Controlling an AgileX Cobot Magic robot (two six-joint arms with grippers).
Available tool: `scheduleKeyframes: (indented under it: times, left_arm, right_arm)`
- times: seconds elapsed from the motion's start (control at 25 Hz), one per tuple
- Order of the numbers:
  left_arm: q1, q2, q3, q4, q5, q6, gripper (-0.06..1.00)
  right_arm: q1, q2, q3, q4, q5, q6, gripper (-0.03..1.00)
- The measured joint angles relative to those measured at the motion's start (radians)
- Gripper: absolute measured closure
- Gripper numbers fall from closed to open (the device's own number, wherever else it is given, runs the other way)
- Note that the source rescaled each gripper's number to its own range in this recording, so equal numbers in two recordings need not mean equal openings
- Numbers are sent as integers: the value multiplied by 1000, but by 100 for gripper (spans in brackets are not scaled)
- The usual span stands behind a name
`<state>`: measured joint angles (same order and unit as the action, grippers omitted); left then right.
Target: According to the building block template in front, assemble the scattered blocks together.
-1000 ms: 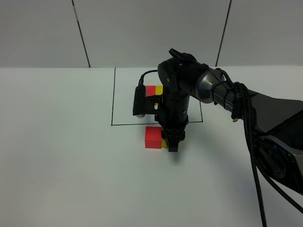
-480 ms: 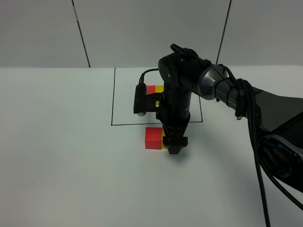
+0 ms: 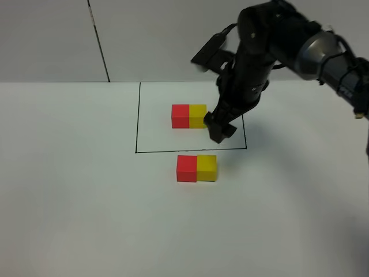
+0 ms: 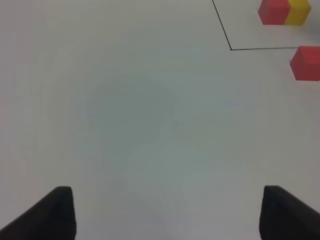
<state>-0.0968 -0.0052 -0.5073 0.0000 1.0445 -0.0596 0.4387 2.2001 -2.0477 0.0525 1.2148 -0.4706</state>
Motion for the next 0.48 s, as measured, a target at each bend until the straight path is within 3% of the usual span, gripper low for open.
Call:
scheduleKeyframes:
  times: [0.28,0.48]
  left_arm:
    - [0,0,0,0,0,0,20]
    - [0,0,0,0,0,0,20]
  right_arm:
    - [-192,-117,66,17,-10,200,-3]
    - [-300,-261,278,18,-174,260,-3]
